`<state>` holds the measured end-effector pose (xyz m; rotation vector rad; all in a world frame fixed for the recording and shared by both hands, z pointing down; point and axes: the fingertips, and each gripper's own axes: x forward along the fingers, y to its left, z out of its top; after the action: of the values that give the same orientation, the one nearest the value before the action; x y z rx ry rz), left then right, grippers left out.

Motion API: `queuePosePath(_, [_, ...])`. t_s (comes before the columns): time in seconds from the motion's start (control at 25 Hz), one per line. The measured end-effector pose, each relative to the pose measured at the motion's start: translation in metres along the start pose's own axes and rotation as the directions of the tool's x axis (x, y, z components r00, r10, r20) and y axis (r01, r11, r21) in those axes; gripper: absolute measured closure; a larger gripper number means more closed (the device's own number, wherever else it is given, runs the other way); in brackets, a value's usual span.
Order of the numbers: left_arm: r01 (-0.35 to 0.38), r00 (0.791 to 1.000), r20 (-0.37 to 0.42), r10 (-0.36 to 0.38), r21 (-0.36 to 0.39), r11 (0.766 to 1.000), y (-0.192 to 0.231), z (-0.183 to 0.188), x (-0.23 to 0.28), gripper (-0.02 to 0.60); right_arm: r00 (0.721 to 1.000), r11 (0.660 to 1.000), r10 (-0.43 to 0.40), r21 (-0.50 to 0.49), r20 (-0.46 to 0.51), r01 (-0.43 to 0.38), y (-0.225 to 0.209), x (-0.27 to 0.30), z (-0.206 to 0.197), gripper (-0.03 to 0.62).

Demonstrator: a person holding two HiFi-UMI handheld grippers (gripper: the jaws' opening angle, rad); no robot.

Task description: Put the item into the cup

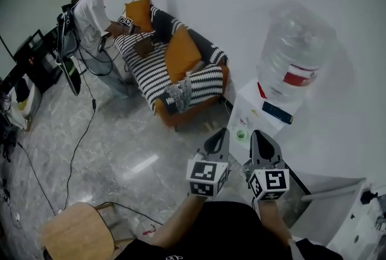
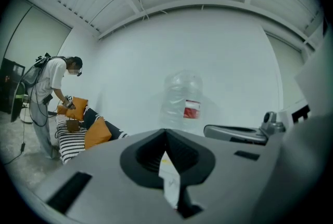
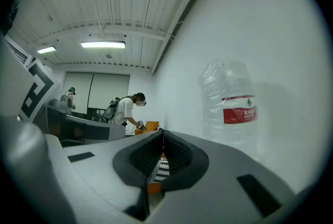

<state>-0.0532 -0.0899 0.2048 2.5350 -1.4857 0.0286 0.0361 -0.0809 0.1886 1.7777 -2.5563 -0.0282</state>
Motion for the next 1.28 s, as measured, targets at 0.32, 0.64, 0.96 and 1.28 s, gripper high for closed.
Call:
queuePosePath(0.32, [-0.008,1.000,-0.008,0.008,-0.004,1.000,0.003,-0.013,-0.015,0.569,1.000,1.000,0.009,0.015,-0.022,-0.008,0.013,-0.009,-0.013,0.583])
queuePosePath(0.64, [0.006,1.000,-0.015,-0.006,0.012,1.000,0.002,-0.015,-0.019,0.569,0.998,1.000,0.007,0.002,-0.058,-0.007,0.021,-0.008,-0.020,0.583])
queuePosePath(0.96, [0.014,1.000,-0.007,-0.014,0.020,1.000,0.005,-0.014,-0.014,0.569,0.999,1.000,0.005,-0.009,-0.053,-0.005,0.021,-0.004,-0.020,0.583])
queuePosePath(1.28, [0.021,1.000,-0.007,-0.020,0.027,0.999,0.006,-0.016,-0.006,0.569,0.998,0.999,0.018,-0.046,-0.068,-0.021,0.025,-0.001,-0.022,0.583])
